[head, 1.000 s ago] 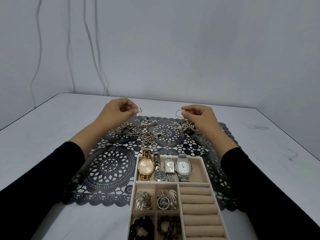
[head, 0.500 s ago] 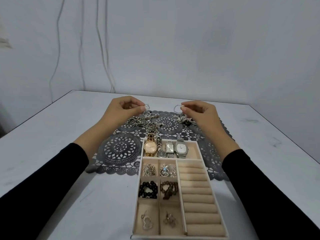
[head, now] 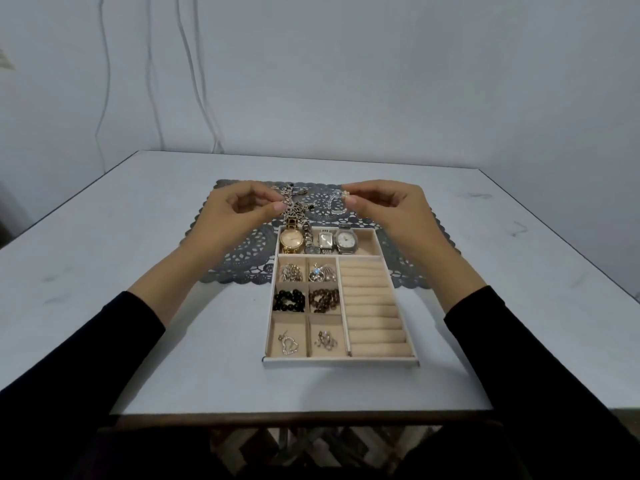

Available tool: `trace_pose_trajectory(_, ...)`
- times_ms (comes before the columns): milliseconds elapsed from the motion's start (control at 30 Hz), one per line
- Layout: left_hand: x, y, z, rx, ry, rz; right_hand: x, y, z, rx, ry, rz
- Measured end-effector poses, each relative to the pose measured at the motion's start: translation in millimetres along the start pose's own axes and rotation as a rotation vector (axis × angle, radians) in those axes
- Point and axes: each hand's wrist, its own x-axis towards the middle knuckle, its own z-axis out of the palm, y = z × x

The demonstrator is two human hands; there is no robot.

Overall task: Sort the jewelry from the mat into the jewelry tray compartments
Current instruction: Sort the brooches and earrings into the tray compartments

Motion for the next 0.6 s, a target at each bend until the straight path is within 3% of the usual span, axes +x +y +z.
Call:
trace_pose_trajectory(333, -24.0, 6.6, 5.2, -0.019, -0.033, 0.049, -32.2, -4.8, -1.2, -0.005, -0.233, -0.019)
trace_pose_trajectory(600, -31.6, 7.4, 6.5, -0.021, -0.065, 0.067, -51.4, -12.1, -4.2, -0.089, -0.525, 0.059)
